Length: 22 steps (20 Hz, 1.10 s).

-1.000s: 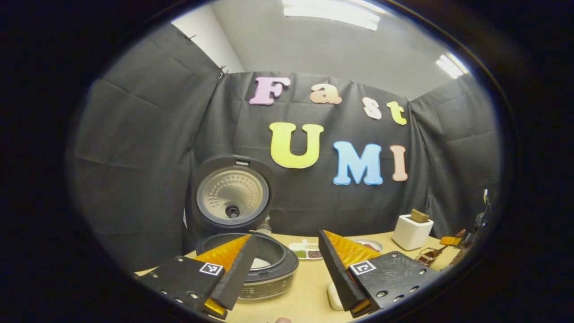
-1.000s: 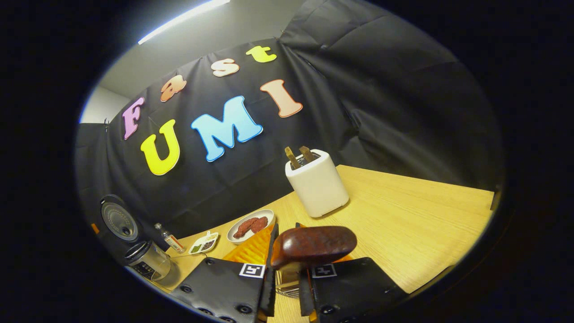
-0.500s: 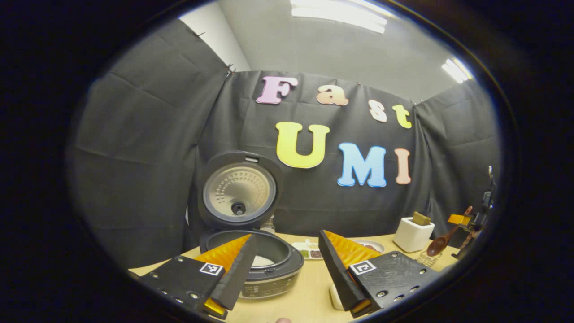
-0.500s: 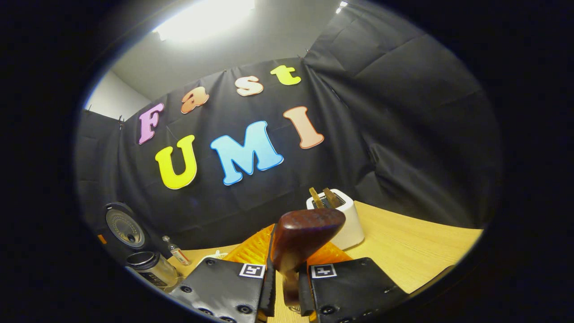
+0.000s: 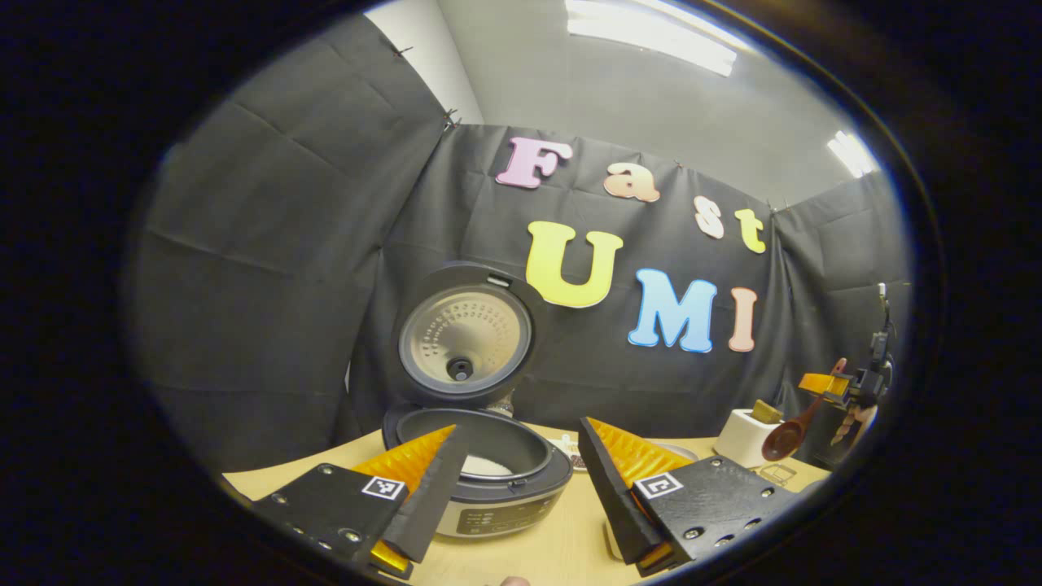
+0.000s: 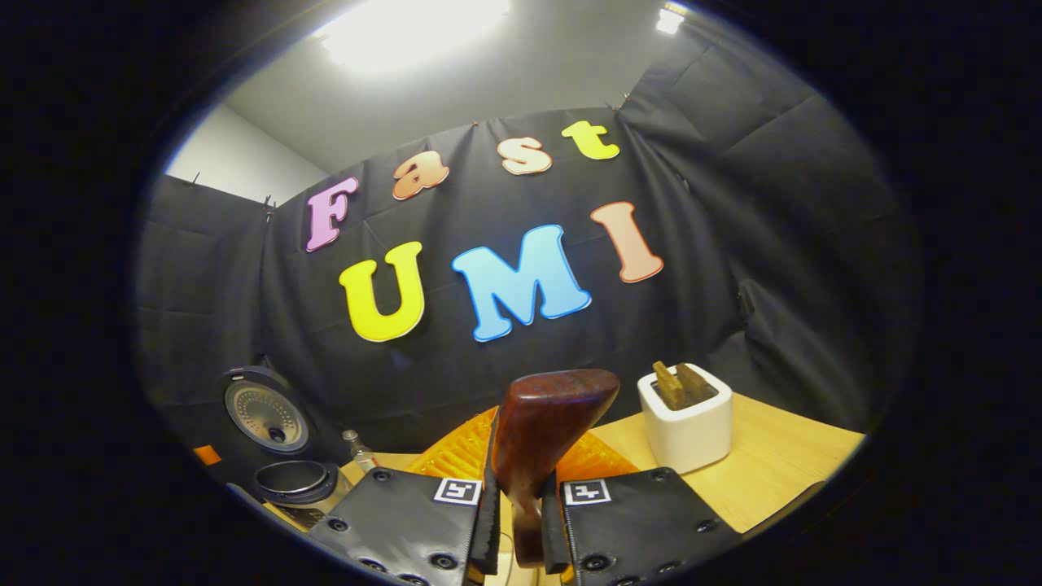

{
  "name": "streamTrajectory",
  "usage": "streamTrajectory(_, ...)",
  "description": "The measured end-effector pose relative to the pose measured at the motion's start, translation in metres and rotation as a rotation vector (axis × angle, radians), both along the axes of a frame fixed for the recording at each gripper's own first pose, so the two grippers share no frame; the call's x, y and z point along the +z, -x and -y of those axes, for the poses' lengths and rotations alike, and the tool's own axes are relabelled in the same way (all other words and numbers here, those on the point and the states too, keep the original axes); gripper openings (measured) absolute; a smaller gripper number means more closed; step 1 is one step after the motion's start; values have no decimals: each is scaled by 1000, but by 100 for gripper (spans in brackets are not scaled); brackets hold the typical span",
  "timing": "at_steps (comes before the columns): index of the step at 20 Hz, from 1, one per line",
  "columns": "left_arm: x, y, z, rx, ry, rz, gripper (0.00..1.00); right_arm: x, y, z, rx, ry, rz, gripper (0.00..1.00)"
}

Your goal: Close the left gripper, press the button to open the rice cooker; take a wooden spoon from the chopstick holder with the right hand, scoop a spoonful of rice and pour it into the rice cooker, then put the wooden spoon back into the chopstick holder.

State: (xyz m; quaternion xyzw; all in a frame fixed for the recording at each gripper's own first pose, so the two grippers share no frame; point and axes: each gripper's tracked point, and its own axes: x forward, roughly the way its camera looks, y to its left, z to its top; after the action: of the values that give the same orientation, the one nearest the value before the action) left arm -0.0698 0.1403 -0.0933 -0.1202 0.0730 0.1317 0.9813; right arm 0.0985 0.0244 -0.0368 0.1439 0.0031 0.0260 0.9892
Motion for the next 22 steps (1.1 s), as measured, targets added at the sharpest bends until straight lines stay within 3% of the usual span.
streamTrajectory(6, -12, 2, -14, 5, 21, -11, 86, -38, -8, -56, 130, 56, -110, 23)
streamTrajectory(15, -46, 0, -19, 0, 126, -33, 87, -102, 4, -90, 202, 220, -287, 23)
streamTrajectory(22, -50, 15, -36, 22, 141, -34, 87, -152, 15, -113, 263, 286, -440, 23)
